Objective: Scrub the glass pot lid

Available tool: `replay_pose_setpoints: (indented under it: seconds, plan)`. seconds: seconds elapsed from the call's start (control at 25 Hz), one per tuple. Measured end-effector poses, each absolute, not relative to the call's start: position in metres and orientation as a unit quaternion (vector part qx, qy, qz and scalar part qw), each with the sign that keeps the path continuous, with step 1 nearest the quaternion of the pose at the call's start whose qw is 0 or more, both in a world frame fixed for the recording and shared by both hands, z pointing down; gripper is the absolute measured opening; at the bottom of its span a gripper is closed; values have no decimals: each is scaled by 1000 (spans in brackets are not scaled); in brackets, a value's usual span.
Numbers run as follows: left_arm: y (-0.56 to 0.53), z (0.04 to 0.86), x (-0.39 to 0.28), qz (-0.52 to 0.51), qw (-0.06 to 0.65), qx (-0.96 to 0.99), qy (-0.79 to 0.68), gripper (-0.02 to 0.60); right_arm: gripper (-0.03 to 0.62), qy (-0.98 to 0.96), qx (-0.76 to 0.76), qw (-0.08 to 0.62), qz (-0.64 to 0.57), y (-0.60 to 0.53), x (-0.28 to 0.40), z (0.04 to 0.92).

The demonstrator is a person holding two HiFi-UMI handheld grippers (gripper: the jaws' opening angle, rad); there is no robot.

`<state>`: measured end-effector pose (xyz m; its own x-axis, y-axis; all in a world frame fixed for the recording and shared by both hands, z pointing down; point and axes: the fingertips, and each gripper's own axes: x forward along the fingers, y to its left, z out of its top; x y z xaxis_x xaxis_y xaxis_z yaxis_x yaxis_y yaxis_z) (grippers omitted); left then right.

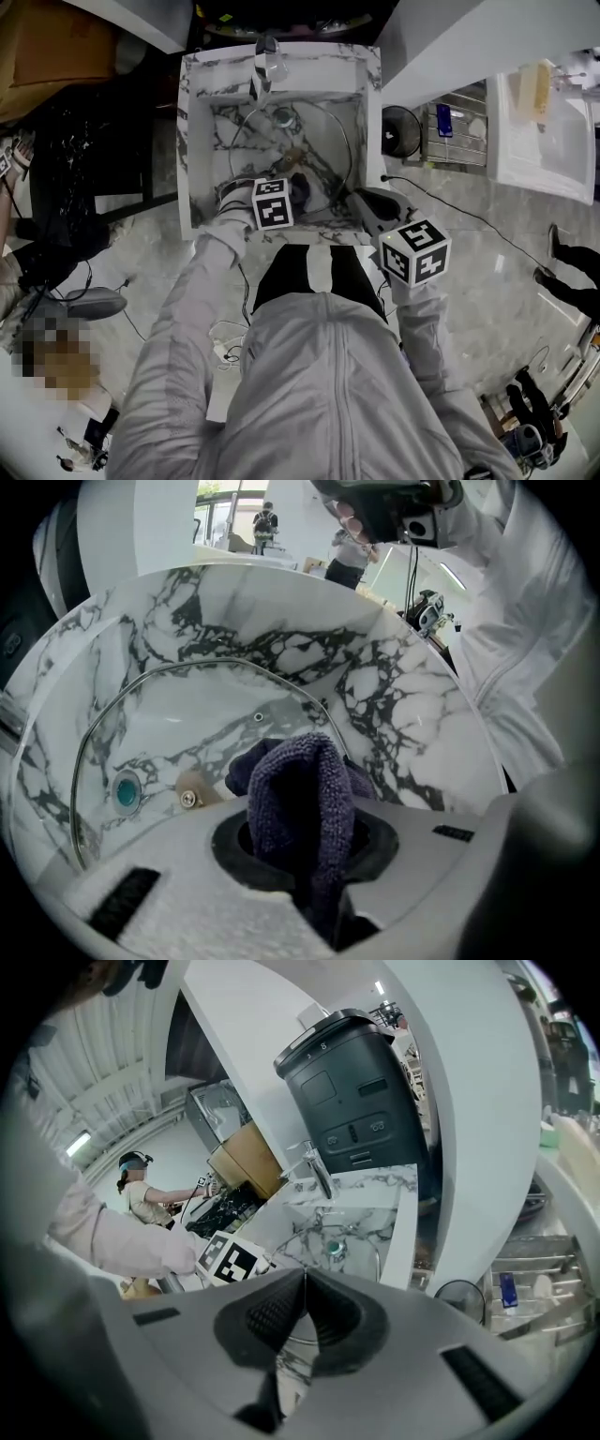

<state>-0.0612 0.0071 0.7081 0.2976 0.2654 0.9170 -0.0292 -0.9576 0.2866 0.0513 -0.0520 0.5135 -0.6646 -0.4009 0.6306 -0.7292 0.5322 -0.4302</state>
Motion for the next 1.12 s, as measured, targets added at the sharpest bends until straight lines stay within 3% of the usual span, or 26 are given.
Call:
replay_pose_setpoints:
  seconds: [0.4,0.72,1.12]
  plan:
    - [0,702,-14,552,134,822,45,72,29,-840,343,234,348,-49,63,512]
    - [-18,701,22,544,81,834,38,72,29,-839,347,232,350,-44,66,510]
    - [-37,681,32,503,87,860,13,72,29,-839,356,226,344,-48,70,504]
